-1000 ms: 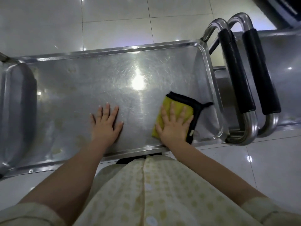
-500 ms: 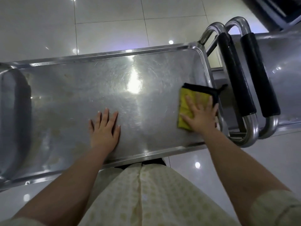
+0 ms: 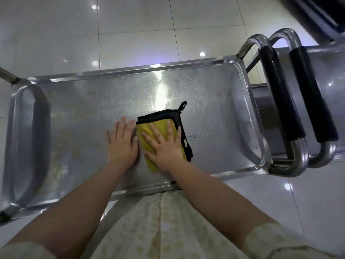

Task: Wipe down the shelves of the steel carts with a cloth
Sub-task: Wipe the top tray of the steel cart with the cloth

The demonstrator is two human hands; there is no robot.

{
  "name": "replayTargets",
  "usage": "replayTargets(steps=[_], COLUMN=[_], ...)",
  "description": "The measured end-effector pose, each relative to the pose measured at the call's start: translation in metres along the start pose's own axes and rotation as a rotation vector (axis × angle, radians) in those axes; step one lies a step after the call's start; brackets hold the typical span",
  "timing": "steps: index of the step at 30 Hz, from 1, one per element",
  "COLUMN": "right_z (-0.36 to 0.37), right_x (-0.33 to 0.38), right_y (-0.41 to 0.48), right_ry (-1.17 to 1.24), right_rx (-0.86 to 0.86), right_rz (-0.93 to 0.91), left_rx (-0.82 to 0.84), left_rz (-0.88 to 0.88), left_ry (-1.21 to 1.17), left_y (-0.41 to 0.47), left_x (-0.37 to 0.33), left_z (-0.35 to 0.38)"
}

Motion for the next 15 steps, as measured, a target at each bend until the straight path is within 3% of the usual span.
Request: replayTargets(steps=[6, 15], right_z=[-0.009, -0.017], right_x=[-0.039, -0.208], right_y=[0.015, -0.003], right_ry=[0.053, 0.220], right_rx=[-0.011, -0.111], right_rz=[0.082, 0.527], left_rx=[0.158, 0.135], left_rz=[0.151, 0.217], left_ry=[0.161, 0.213], left_y=[0.056, 0.071], left_x=[-0.001, -0.012], left_z=[0.001, 0.009])
Point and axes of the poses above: each hand's wrist, its own y-axis towards the middle knuckle, its own z-axis out of the palm, x = y × z, the point moved 4 cm from there along y, towards the middle knuckle, and after that the axes turned 4 degrees about z, right-handed, at the moved point
